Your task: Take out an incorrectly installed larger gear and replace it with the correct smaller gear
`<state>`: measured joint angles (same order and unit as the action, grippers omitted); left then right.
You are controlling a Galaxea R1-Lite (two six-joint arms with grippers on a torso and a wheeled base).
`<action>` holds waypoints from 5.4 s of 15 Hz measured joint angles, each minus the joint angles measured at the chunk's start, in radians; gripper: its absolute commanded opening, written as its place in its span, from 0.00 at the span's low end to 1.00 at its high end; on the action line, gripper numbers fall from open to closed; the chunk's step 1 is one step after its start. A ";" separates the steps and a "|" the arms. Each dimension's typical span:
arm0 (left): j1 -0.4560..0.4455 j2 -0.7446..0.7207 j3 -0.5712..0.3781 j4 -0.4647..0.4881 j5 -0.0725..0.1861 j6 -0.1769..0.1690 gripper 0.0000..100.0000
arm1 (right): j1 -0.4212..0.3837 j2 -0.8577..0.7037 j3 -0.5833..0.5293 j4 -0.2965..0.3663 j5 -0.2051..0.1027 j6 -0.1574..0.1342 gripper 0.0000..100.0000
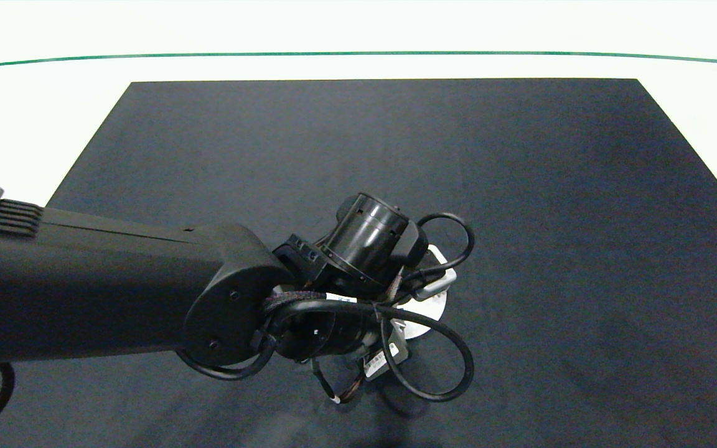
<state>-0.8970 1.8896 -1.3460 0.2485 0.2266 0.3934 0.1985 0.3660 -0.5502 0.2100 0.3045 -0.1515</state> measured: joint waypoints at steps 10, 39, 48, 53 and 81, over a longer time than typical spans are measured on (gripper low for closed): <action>-0.010 -0.020 -0.031 0.007 0.000 -0.005 0.19 | -0.001 -0.003 -0.002 0.000 0.000 0.000 1.00; 0.329 -0.433 0.514 -0.168 -0.101 -0.092 0.19 | -0.020 -0.011 -0.005 0.020 -0.001 0.000 1.00; 0.328 -0.427 0.594 -0.230 -0.099 -0.089 0.19 | -0.021 -0.016 -0.004 0.020 -0.001 0.000 1.00; 0.328 -0.420 0.627 -0.233 -0.099 -0.090 0.19 | -0.021 -0.019 -0.003 0.021 -0.001 0.000 1.00; 0.546 -0.420 0.441 -0.247 -0.098 -0.076 1.00 | -0.022 -0.022 -0.012 0.020 -0.001 0.000 1.00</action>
<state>-0.3511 1.4691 -0.9045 0.0017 0.1287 0.3174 0.1764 0.3438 -0.5623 0.2302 0.3030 -0.1519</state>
